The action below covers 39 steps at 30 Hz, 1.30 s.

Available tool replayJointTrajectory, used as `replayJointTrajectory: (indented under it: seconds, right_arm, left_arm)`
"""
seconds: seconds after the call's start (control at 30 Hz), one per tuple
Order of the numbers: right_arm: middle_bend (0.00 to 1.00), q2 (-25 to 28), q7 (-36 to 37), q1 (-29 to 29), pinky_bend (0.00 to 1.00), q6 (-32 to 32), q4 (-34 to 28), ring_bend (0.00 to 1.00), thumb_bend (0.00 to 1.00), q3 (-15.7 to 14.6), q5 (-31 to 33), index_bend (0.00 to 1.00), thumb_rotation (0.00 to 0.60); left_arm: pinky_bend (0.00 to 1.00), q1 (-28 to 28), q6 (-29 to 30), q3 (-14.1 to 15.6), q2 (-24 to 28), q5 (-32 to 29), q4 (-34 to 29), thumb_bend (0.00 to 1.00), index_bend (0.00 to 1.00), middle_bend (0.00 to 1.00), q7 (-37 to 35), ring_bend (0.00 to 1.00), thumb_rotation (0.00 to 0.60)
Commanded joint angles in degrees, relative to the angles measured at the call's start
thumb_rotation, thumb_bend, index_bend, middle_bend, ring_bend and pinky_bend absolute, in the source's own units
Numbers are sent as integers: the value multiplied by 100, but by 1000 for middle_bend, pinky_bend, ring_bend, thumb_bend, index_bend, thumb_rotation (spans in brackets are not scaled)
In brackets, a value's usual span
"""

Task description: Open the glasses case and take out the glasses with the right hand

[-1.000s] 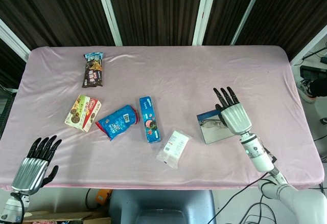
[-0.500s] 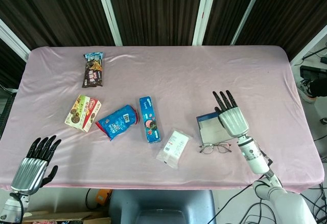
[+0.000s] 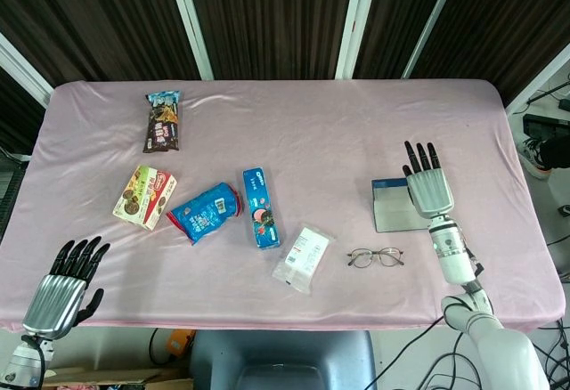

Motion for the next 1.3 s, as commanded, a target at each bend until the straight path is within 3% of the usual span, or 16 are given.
replayJointTrajectory:
  seconds: [0.03,0.17,0.27,0.4,0.57,0.7,0.97,1.17,1.3]
  right_arm:
    - [16,-88,68,65,0,-416,45,0,510,123,222,350,600]
    - [0,129,435,26,0,-394,-320,0,307,118,224,192,600]
    - [0,528,822,-128,0,-20,-948,0,278,-24,28,190,600]
    - [0,1434,1026,-499,0,573,-2716,0,276,-239,-241,254,600]
    - [0,2633,121,-863,0,850,-4886,0,276,-633,-533,391,600]
    - [0,3037,-886,-1102,0,1020,-5665,0,288,-843,-623,456,600]
    - [0,3147,-987,-1235,0,817,-5885,0,388,-1050,-579,530,600]
    - [0,2727,-691,-1158,0,365,-5527,0,519,-1139,-525,569,600]
    - [0,2509,-653,-1112,0,195,-5297,0,553,-1148,-514,588,600]
  left_arm:
    - [0,-3,-19,-9,-7,-27,0,392,0,0,20,0,600]
    - [0,-19,-70,-15,-16,-62,-9,392,0,0,55,0,600]
    - [0,-24,-81,-16,-17,-70,-13,392,0,0,59,0,600]
    - [0,-8,-42,-12,-24,-52,-23,391,0,0,76,0,600]
    - [0,22,21,-13,-45,-35,-28,391,0,0,127,0,600]
    - [0,49,84,-1,-33,5,-29,392,0,0,99,0,600]
    - [0,66,130,21,-11,64,-22,391,0,0,43,0,600]
    - [0,71,147,34,6,104,-10,391,0,0,3,0,600]
    - [0,70,148,31,14,105,-5,391,0,0,-21,0,600]
